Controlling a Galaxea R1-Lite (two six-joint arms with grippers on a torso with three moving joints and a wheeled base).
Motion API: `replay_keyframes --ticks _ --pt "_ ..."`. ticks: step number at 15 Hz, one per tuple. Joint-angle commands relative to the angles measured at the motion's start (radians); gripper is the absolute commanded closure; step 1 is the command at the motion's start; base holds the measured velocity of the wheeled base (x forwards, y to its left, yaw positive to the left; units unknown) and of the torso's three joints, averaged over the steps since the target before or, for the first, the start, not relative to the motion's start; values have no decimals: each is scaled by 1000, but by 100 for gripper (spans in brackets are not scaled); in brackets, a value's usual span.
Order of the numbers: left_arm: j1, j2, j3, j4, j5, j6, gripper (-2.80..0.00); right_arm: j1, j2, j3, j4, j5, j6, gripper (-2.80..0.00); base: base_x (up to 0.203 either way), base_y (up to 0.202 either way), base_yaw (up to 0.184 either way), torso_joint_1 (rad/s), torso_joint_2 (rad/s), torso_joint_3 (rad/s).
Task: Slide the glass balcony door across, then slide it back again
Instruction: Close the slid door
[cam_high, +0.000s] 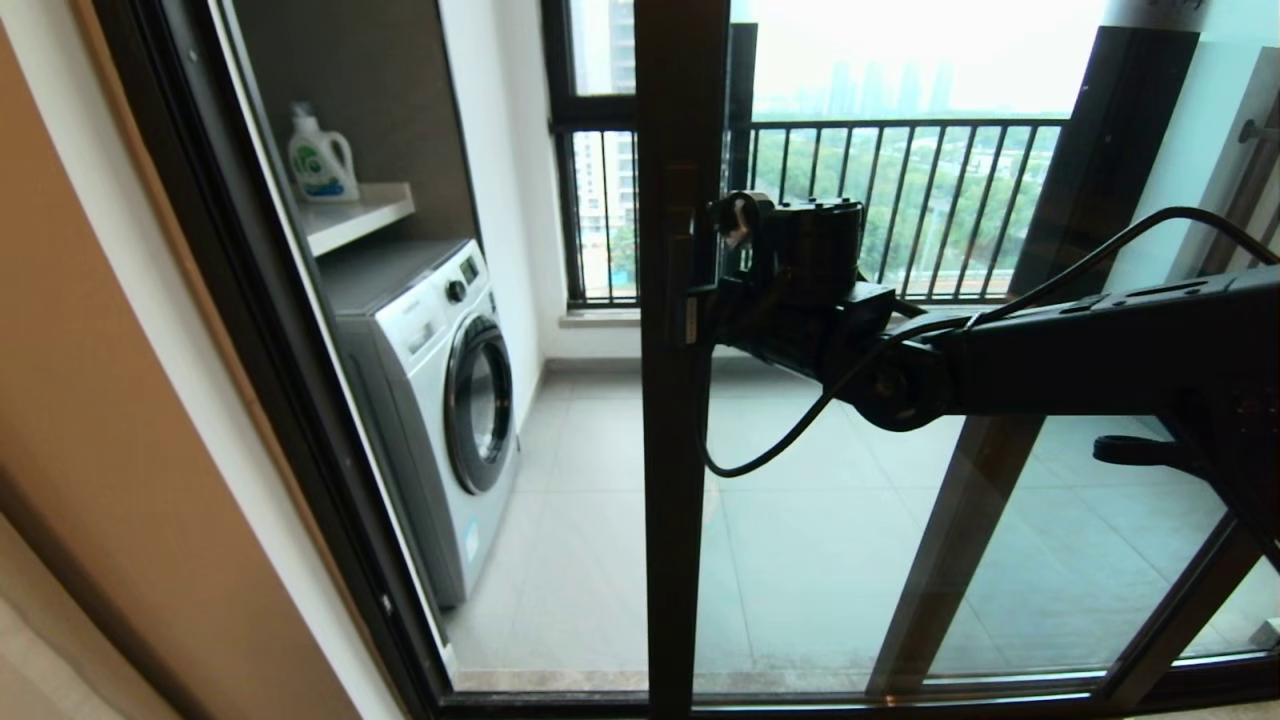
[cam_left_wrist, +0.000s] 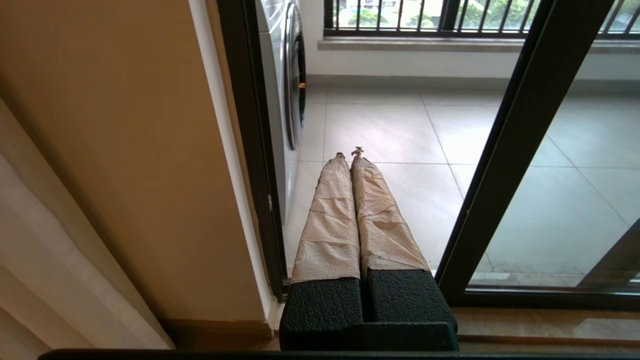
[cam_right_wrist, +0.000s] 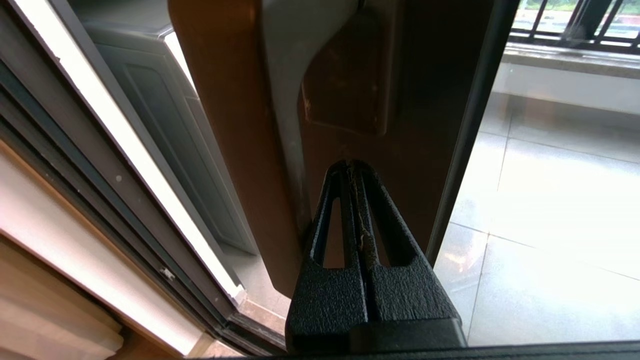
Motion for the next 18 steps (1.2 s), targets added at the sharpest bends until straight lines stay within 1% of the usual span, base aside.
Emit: replay_keyframes --ticks 1,7,10,11,14,18 --pt "1 2 0 0 0 0 0 16 29 -26 -2 5 1 0 0 0 0 0 0 0" --pt "1 2 0 0 1 1 0 41 48 -64 10 3 1 0 0 0 0 0 0 0" --pt "1 2 0 0 1 0 0 38 22 -37 12 -80 1 0 0 0 0 0 0 0" --pt "1 2 0 0 1 0 0 31 -2 -7 10 -93 1 0 0 0 0 0 0 0" --pt "1 2 0 0 0 0 0 -5 -130 133 6 -97 4 0 0 0 0 0 0 0" --pt "1 2 0 0 1 0 0 -29 -357 367 3 -116 4 0 0 0 0 0 0 0"
